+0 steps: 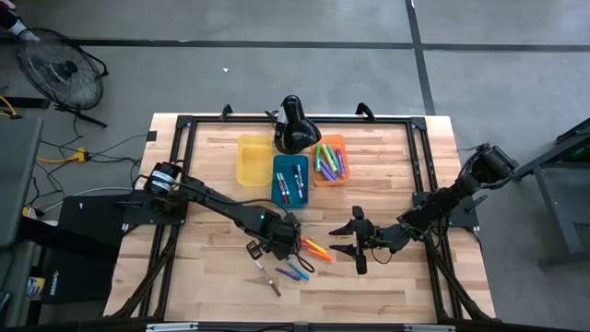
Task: Pick & Place Markers
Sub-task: Put the blue dry erase marker into the blue bin
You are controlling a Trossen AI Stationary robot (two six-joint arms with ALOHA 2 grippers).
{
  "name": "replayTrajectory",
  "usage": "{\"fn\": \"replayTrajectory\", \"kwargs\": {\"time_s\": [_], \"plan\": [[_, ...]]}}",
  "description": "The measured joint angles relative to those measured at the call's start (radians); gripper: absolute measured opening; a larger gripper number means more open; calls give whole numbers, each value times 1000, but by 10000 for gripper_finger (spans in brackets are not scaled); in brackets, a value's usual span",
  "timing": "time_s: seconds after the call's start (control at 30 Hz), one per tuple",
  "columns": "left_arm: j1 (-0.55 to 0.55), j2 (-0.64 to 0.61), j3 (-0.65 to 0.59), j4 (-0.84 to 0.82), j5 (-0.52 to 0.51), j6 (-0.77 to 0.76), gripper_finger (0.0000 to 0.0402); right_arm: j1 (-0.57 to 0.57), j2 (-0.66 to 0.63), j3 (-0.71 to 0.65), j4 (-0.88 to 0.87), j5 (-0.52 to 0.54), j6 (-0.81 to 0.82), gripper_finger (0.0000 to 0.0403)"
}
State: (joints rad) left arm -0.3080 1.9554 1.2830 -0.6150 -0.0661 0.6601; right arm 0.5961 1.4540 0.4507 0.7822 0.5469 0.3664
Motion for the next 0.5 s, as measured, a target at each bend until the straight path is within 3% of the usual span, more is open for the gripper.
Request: {"fn": "replayTrajectory", "kwargs": {"time_s": [0.27, 0.5], "plan": [[1, 62, 2, -24, 50, 4, 143, 0, 0, 0, -9, 4, 2, 177], [2, 65, 2, -81, 96, -13, 58, 0, 0, 0, -29, 1, 22, 177]]}}
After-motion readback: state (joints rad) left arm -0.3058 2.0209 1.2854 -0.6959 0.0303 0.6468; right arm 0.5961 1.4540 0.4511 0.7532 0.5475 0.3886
